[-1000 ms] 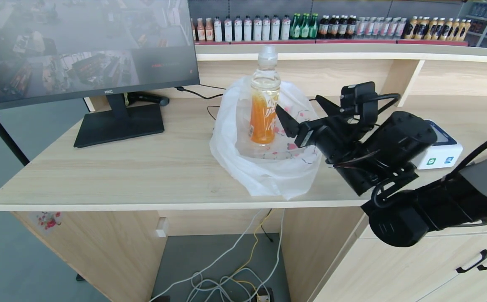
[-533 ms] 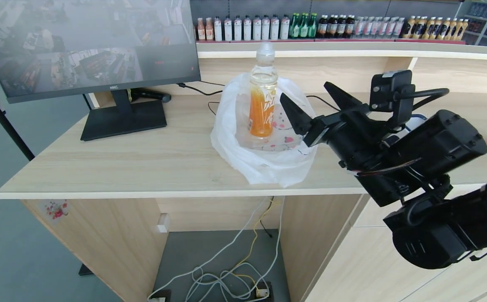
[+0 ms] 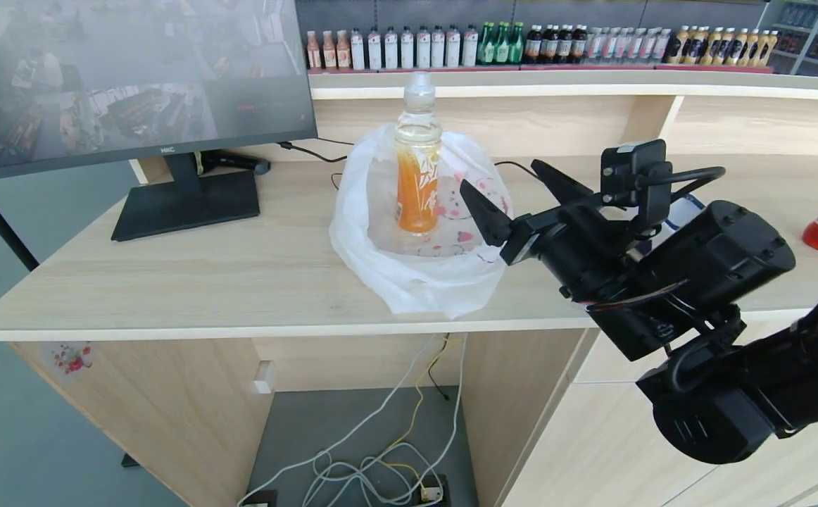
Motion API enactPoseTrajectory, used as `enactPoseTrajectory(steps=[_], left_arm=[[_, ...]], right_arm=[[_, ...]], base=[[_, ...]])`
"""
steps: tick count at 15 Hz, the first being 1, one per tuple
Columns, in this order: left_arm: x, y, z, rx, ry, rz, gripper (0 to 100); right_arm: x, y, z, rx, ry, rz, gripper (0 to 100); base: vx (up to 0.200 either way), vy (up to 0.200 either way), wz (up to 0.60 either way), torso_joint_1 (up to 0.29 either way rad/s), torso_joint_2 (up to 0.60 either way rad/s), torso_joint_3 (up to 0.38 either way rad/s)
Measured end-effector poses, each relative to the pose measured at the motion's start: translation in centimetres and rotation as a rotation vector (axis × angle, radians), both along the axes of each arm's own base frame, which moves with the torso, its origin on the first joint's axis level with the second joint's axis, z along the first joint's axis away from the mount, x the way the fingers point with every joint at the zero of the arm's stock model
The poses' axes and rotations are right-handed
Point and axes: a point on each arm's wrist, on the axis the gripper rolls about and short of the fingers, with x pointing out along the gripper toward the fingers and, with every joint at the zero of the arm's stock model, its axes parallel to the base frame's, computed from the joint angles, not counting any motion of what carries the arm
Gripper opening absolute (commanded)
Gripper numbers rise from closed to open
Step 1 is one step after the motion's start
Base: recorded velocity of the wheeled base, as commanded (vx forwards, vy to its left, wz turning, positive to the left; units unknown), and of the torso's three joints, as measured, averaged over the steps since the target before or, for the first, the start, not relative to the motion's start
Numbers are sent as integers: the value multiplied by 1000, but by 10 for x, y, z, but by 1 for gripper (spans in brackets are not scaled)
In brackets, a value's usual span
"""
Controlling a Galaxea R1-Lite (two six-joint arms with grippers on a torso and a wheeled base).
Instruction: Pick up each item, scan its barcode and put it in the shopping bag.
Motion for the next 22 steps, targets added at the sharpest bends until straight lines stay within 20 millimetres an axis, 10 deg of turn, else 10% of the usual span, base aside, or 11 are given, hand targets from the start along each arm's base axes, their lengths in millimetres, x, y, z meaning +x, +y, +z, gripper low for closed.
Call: enactPoseTrajectory(steps=[22], left_arm=[[0, 0, 0, -9, 0, 0, 100]], right_arm=[[-30, -54, 16, 7, -13, -94, 100]], base=[[0, -200, 0, 2, 2, 2]])
